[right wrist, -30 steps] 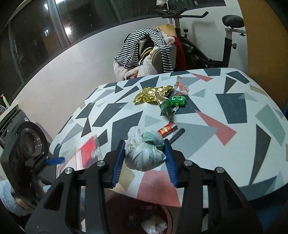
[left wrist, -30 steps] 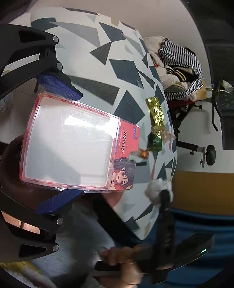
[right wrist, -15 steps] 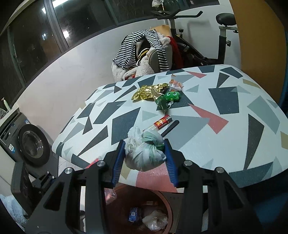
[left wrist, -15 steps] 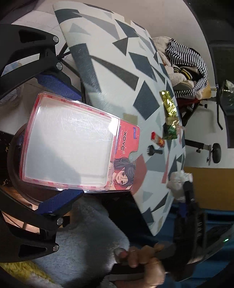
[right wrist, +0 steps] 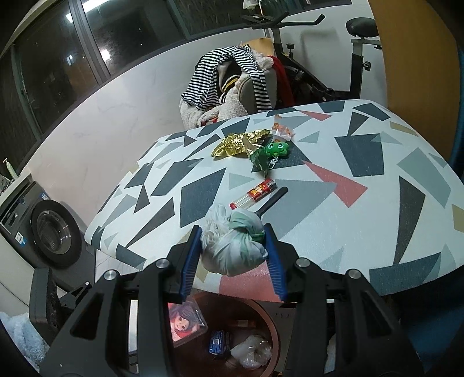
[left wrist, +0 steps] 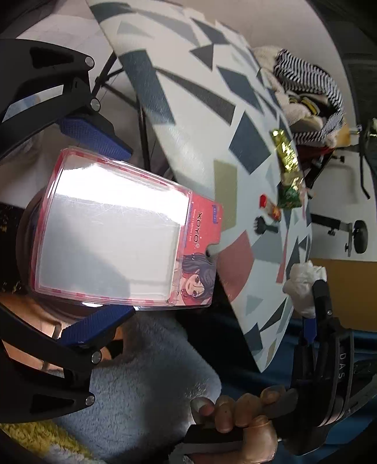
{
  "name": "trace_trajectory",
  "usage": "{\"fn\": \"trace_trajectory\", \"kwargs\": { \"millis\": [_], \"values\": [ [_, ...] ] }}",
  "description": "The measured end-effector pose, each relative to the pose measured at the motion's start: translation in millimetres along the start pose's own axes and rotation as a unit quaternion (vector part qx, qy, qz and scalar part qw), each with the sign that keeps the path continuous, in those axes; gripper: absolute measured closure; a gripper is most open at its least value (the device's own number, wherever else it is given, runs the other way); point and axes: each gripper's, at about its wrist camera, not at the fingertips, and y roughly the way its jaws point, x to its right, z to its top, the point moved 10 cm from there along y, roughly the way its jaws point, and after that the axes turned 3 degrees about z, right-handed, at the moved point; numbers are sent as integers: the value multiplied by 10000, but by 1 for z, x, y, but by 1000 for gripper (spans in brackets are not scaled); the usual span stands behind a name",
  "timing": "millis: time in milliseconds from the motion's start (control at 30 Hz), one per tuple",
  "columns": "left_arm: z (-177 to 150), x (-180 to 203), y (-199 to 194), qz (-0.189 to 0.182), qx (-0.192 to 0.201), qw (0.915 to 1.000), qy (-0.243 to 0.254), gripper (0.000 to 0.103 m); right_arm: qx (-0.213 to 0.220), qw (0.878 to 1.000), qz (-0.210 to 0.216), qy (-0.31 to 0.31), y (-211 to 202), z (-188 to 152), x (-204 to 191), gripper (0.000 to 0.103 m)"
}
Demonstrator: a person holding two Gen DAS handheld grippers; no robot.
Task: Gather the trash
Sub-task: 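Carry the held tissue and card package down to the brown bin, then open the left tool to drop the card package while the right tool drops the tissue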
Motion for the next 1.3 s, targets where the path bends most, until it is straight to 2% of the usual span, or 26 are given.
{"fn": "trace_trajectory", "kwargs": {
  "millis": [200,433,600,767,1000,1133,1300],
  "values": [
    [10,-1,-4,38,183,9998,-6,6,-77,10000,-10,-36,3,-8,-2,59],
    [34,-30,-29,261,662,9962,-506,6,-130,9999,-38,-61,5,-14,-3,59],
    [47,-59,-61,476,1080,9872,-1077,6,-270,9996,-9,-36,12,-25,-4,59],
    [46,-86,-82,683,1287,9777,-1510,6,-537,9984,93,-126,26,-49,-13,59],
    [38,-98,-90,906,1328,9729,-1661,6,-1338,9891,298,-531,65,-112,-37,58],
    [33,-98,-87,978,1306,9726,-1657,6,-2100,9723,31,-1020,94,-158,-36,58],
    [25,-99,-83,987,1263,9716,-1740,6,-2685,9553,-218,-1222,113,-187,-28,58]
  ]
}}
